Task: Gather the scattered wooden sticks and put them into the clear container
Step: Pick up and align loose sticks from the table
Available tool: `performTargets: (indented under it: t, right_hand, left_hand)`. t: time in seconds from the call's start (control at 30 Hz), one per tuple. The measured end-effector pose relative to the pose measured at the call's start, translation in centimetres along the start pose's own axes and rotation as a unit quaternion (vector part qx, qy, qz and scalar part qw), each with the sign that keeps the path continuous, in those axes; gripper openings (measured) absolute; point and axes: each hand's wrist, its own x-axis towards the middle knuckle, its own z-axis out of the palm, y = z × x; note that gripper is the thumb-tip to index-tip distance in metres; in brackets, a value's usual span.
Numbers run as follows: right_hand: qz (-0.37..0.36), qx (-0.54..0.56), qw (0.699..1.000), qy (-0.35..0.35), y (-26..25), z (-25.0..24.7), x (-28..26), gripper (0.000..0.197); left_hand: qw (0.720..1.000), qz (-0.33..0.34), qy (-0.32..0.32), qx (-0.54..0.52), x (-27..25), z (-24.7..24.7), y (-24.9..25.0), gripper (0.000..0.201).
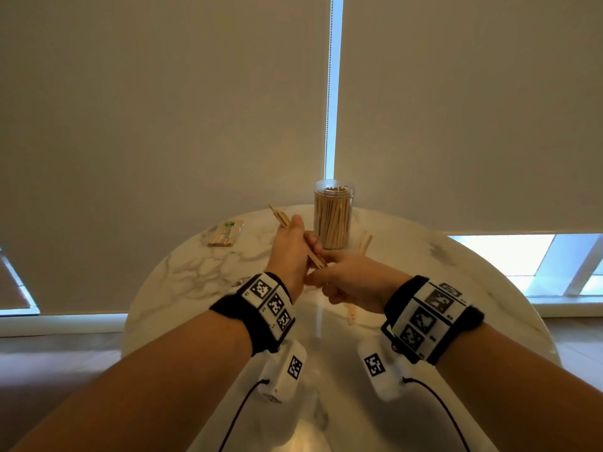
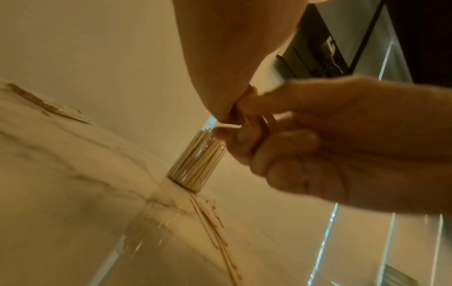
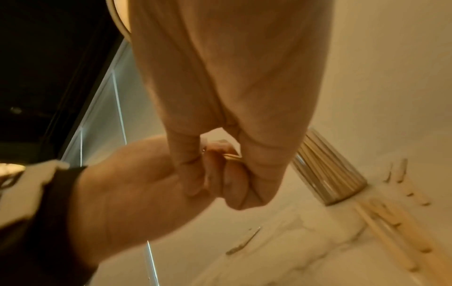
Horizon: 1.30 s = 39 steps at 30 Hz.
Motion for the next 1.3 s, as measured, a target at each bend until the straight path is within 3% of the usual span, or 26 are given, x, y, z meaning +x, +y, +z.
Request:
performTargets:
  t: [0.07, 0.13, 0.23, 0.3, 0.43, 0.53, 0.7, 0.8, 0.87, 0.97, 1.0, 1.07, 1.13, 1.2, 1.3]
  right_hand:
    - [-0.002, -0.015, 1.000, 0.028, -0.3, 0.2, 0.4, 0.019]
    - [0.001, -0.127, 0.990, 0.069, -0.3, 0.3, 0.3, 0.021]
    - [-0.058, -0.298, 0.947, 0.102, -0.4, 0.2, -0.1, 0.035]
    - [-0.100, -0.341, 0.928, 0.111, -0.3, 0.0, -0.3, 0.036]
    - [-0.035, -0.373, 0.918, 0.130, 0.4, -0.9, -0.2, 0.041]
    - [-0.018, -0.390, 0.911, 0.130, 0.4, -1.1, -0.6, 0.038]
    - [-0.022, -0.387, 0.907, 0.162, -0.1, -1.4, -0.4, 0.033]
    - [-0.021, -0.398, 0.899, 0.183, 0.2, -1.9, -0.7, 0.035]
    - [-0.023, -0.428, 0.882, 0.194, 0.3, -2.1, -0.8, 0.034]
    - [-0.013, -0.449, 0.875, 0.182, 0.4, -2.4, -0.6, 0.026]
    - [-0.005, -0.447, 0.878, 0.170, 0.4, -2.4, -0.5, 0.028]
    - [0.016, -0.448, 0.880, 0.156, 0.4, -2.5, -0.3, 0.035]
    - [0.022, -0.478, 0.863, 0.163, 0.0, -2.6, -0.2, 0.037]
    - [0.005, -0.497, 0.848, 0.184, -0.4, -3.0, -0.4, 0.031]
    - [-0.031, -0.474, 0.859, 0.191, -0.6, -3.7, -0.7, 0.032]
  left_hand:
    - [0.998, 0.019, -0.011, 0.052, -1.0, 0.1, -0.4, 0.029]
    - [0.996, 0.034, -0.032, 0.070, -1.7, 0.3, -0.4, 0.028]
    - [0.995, 0.007, -0.057, 0.081, -1.8, 0.6, -0.2, 0.022]
    - [0.996, 0.002, -0.057, 0.072, -1.0, 0.5, -0.1, 0.018]
    - [0.999, 0.039, 0.005, 0.020, 0.9, 0.1, 2.0, 0.052]
    - [0.999, 0.033, 0.017, 0.002, 1.5, 0.0, 4.2, 0.052]
    - [0.983, 0.001, -0.015, 0.183, 1.0, 1.4, 2.8, 0.056]
    - [0.975, -0.027, -0.035, 0.219, 1.0, 1.2, 1.9, 0.050]
    - [0.943, -0.040, -0.054, 0.325, 0.9, 0.7, 1.6, 0.050]
    - [0.847, 0.033, -0.066, 0.527, 1.0, 0.0, 1.0, 0.053]
    - [0.838, 0.048, -0.071, 0.538, 1.3, -0.3, 0.9, 0.049]
    - [0.868, 0.027, -0.097, 0.487, 2.0, -0.5, 0.8, 0.039]
    - [0.904, -0.007, -0.128, 0.407, 2.2, -0.4, 0.5, 0.034]
    - [0.914, -0.013, -0.152, 0.377, 2.3, -0.3, 0.1, 0.036]
    - [0.919, 0.006, -0.152, 0.363, 2.6, -0.4, -0.1, 0.038]
